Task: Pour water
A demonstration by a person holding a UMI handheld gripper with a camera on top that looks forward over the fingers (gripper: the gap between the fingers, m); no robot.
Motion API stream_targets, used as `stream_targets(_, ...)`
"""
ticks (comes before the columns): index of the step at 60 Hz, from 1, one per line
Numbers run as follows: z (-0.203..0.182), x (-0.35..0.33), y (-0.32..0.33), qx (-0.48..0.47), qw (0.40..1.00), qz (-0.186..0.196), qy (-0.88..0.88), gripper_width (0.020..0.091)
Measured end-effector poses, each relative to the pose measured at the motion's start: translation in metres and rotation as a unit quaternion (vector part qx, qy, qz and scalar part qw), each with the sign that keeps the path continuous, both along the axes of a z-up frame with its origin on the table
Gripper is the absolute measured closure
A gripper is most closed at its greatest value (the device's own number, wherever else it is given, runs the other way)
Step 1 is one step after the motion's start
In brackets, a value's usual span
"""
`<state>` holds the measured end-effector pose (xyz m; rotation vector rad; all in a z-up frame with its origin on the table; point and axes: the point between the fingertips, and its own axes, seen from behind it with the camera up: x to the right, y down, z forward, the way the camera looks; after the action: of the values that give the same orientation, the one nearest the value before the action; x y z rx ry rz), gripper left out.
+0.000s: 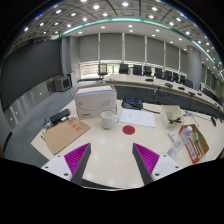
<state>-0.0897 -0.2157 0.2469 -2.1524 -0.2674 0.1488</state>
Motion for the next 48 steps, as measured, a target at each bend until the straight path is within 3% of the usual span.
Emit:
stream_targets(13,-0.019,0.089,0.007,0.005,1.0,-0.013,-0.001,0.0245)
stream_targets(28,-0.077,0.207,0.014,-0.007,0.998,-0.059,-0.002,0.0242)
stream_targets(48,-0.139,0.314,0.093,0.042,0.995,-0.092,-0.006,0.0235)
